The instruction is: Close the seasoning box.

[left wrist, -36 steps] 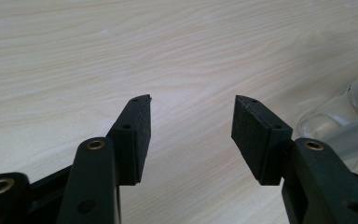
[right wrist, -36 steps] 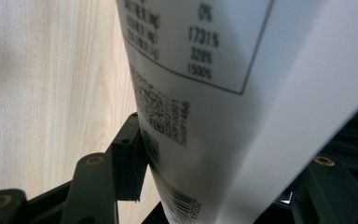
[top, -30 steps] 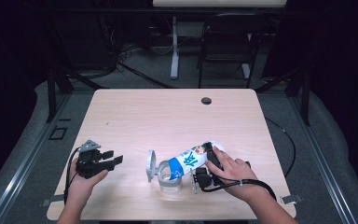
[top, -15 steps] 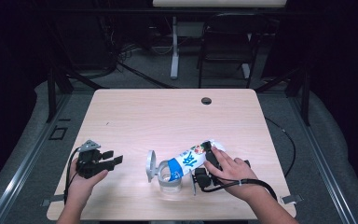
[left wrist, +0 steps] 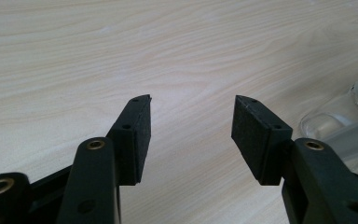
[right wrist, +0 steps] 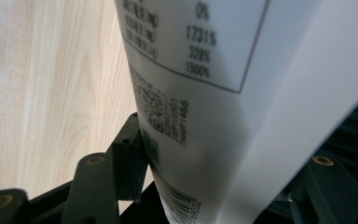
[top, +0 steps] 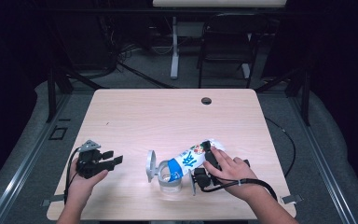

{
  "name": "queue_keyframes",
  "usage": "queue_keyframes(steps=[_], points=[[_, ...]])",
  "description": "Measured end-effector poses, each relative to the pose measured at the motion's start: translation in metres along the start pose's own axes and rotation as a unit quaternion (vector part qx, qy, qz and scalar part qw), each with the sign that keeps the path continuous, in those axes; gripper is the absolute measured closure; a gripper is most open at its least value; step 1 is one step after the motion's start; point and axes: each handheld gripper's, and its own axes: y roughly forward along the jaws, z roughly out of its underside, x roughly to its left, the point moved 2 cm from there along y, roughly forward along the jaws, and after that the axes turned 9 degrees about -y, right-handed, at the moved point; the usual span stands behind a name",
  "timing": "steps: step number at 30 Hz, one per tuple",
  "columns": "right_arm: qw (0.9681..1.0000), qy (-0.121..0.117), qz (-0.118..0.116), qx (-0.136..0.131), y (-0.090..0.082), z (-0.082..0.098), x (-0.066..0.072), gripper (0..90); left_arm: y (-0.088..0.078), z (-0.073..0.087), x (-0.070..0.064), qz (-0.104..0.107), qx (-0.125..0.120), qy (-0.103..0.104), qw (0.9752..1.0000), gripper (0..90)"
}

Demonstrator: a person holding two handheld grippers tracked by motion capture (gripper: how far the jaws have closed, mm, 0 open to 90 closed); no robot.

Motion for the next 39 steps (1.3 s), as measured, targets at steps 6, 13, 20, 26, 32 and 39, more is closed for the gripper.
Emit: queue_keyframes(steps=[6, 13, 20, 26, 32, 39], points=[[1.0, -0.003, 0.003, 0.0, 0.0004, -0.0004, -0.0007, 44.7, 0.0, 0.0002, -0.0001, -0.001, -0.001, 0.0, 1.0, 47.8], [1.0, -0.003, 0.001, 0.002, 0.0004, -0.0007, -0.0012, 45.0, -0.0007, -0.0001, 0.0005, -0.001, 0.005, 0.001, 1.0, 47.8], [0.9999, -0.01, 0.007, 0.003, 0.0001, -0.0012, -0.0021, 45.1, 0.0001, 0.0002, 0.0009, 0.0, 0.001, -0.001, 1.0, 47.8], [0.9999, -0.014, 0.005, 0.008, -0.0004, -0.0016, -0.0026, 45.2, -0.0001, 0.0002, 0.0012, 0.0, 0.0, 0.0, 1.0, 47.8], [0.9998, -0.016, 0.006, 0.009, -0.0007, -0.0017, -0.0027, 45.3, -0.0003, 0.0001, 0.0012, 0.001, -0.003, -0.001, 1.0, 47.8], [0.9998, -0.017, 0.007, 0.007, -0.0006, -0.002, -0.003, 45.3, -0.0003, 0.0001, 0.0016, -0.001, -0.002, -0.003, 1.0, 47.8]])
